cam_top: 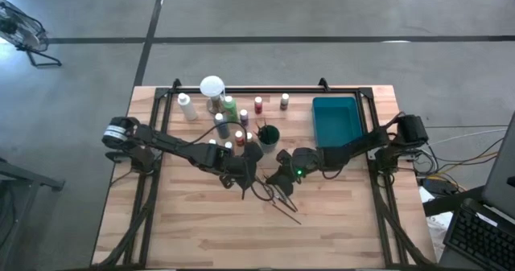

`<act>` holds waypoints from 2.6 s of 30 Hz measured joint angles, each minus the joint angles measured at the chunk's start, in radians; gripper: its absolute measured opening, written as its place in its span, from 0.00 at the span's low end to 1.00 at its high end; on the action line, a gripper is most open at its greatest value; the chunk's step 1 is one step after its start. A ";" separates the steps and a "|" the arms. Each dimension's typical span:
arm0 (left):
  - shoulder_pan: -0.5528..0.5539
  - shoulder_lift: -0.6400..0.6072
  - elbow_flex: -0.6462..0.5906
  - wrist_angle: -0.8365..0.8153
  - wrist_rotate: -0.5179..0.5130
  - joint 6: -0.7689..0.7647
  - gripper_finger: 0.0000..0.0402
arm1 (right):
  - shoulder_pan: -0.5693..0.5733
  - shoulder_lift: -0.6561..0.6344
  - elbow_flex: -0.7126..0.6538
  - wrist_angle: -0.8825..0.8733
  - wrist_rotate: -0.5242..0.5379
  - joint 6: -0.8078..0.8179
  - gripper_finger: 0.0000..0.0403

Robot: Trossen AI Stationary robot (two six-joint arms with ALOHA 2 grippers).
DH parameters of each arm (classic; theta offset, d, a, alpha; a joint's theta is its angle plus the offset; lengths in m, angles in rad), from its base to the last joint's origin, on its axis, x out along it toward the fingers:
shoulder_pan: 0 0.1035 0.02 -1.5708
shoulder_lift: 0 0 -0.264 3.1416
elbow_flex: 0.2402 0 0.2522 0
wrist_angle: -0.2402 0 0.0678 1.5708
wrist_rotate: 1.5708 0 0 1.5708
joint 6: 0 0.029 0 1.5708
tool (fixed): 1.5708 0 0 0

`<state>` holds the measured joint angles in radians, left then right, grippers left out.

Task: Pick & Place Paint Supplies
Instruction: Put the gold paint brush into the green cup

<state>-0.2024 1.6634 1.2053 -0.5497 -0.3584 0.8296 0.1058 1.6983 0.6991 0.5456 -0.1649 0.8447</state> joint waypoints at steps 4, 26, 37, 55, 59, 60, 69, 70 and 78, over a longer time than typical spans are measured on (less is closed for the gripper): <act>-0.005 -0.060 0.000 -0.065 0.000 -0.132 0.32 | -0.003 -0.073 0.000 -0.168 0.015 -0.014 0.02; 0.020 -0.651 -0.498 0.573 -0.051 -0.578 0.41 | -0.059 -0.437 -0.028 -0.049 0.607 -0.535 0.02; 0.024 -0.721 -0.619 0.867 0.036 -0.629 0.41 | -0.337 -0.122 -0.105 0.628 0.246 -0.644 0.02; 0.031 -0.721 -0.612 0.864 0.035 -0.642 0.41 | -0.325 0.094 -0.101 0.786 0.190 -0.612 0.02; 0.031 -0.721 -0.610 0.864 0.036 -0.643 0.41 | -0.326 0.096 -0.101 0.736 0.191 -0.609 0.02; 0.031 -0.721 -0.610 0.864 0.035 -0.643 0.41 | -0.326 0.096 -0.101 0.723 0.191 -0.609 0.02; 0.032 -0.721 -0.609 0.871 0.035 -0.640 0.41 | -0.326 0.096 -0.073 0.591 0.191 -0.625 0.02; 0.032 -0.721 -0.609 0.871 0.035 -0.640 0.41 | -0.326 0.096 -0.065 0.570 0.191 -0.631 0.02; 0.032 -0.721 -0.610 0.871 0.035 -0.636 0.41 | -0.322 0.096 -0.052 0.522 0.193 -0.641 0.03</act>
<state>-0.1703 0.9424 0.5957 0.3210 -0.3234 0.1936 -0.2157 1.7939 0.6472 1.0672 0.0276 0.2040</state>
